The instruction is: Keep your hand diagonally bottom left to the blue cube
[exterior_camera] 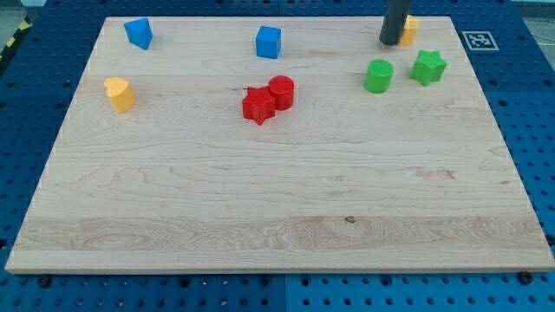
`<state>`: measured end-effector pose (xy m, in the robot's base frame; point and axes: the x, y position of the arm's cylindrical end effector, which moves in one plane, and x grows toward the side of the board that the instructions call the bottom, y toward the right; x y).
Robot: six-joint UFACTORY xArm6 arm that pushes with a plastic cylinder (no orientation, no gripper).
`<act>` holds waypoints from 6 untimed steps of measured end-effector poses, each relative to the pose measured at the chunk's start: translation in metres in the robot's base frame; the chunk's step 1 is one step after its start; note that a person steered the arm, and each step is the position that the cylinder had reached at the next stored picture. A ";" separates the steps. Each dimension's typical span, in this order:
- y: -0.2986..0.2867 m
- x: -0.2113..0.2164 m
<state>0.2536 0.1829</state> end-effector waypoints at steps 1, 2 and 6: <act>0.000 0.000; 0.000 0.000; -0.085 0.035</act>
<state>0.2883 0.0975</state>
